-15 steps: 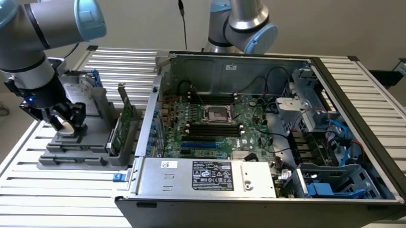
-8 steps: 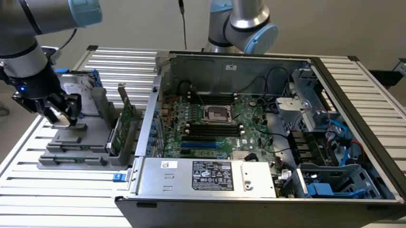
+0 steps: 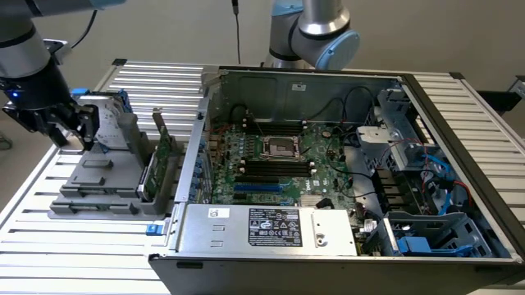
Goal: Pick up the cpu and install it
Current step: 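Pick up the cpu and move it towards the insertion slot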
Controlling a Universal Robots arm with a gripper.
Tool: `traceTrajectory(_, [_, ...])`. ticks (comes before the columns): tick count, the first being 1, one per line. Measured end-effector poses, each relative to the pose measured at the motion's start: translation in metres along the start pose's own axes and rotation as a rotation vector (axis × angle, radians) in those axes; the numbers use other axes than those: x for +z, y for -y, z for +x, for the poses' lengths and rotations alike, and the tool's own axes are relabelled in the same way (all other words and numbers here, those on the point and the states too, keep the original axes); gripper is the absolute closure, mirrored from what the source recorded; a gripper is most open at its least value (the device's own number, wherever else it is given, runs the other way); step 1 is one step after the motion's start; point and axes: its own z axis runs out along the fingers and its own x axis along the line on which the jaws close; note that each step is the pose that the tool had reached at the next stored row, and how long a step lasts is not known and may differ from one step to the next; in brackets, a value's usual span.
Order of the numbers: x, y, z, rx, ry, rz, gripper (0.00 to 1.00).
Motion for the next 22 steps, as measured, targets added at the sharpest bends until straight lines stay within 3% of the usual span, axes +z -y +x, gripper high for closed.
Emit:
traceTrajectory(5, [-0.0227, -0.0015, -0.009, 0.000, -0.0007, -0.0002, 0.45])
traceTrajectory(17, [-0.0805, -0.0059, -0.060, 0.000, -0.0086, 0.0001, 0.45])
traceTrajectory(22, [-0.1035, -0.0077, -0.081, 0.001, -0.0174, 0.0004, 0.45])
